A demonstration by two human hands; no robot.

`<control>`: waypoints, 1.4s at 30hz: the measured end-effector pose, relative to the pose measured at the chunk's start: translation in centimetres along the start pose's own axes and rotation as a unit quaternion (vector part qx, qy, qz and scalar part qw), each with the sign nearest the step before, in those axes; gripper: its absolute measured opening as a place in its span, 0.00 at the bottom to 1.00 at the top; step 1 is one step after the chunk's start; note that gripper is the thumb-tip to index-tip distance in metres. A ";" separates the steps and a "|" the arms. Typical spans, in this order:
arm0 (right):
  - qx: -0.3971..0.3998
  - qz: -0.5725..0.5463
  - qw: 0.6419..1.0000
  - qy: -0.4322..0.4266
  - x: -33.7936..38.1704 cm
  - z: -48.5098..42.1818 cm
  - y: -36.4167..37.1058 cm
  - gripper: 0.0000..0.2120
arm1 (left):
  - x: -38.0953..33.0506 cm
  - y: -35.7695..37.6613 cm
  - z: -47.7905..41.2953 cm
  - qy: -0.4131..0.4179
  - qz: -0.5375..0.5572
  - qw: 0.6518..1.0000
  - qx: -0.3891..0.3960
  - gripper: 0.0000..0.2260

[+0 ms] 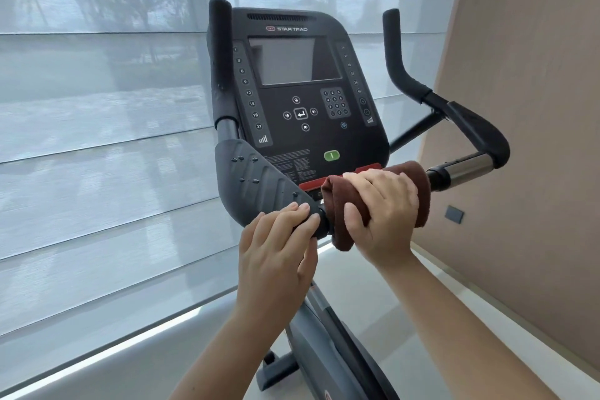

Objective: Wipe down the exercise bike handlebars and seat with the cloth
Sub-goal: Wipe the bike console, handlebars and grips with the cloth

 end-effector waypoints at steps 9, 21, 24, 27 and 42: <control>0.135 -0.032 0.990 -0.029 0.1 -1.5 1.8 0.22 | 0.1 0.1 0.1 -0.011 -0.002 1.000 -0.006 0.11; 0.509 0.069 0.856 0.057 -3.9 -2.0 9.0 0.24 | -0.2 0.1 -0.1 0.004 -0.011 1.000 0.018 0.12; 0.342 0.069 0.936 0.046 -3.6 -3.1 7.1 0.24 | -0.2 0.1 -0.1 0.000 -0.012 1.000 0.023 0.12; 0.056 -0.006 0.998 0.025 -2.8 -0.9 0.9 0.22 | -0.1 0.2 0.0 -0.002 -0.023 0.999 0.023 0.10; 0.140 -0.044 0.989 -0.008 -0.8 -2.8 2.1 0.23 | -0.3 0.5 -0.1 -0.016 -0.034 0.999 0.038 0.10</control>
Point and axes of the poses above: each hand's wrist, its own z-axis away from the middle knuckle, its own y-axis out of the palm, x = y × z, the point moved 10 cm from there along -z, towards the middle knuckle, and after that the axes turned 8 degrees about -x, right-handed, at the moved point
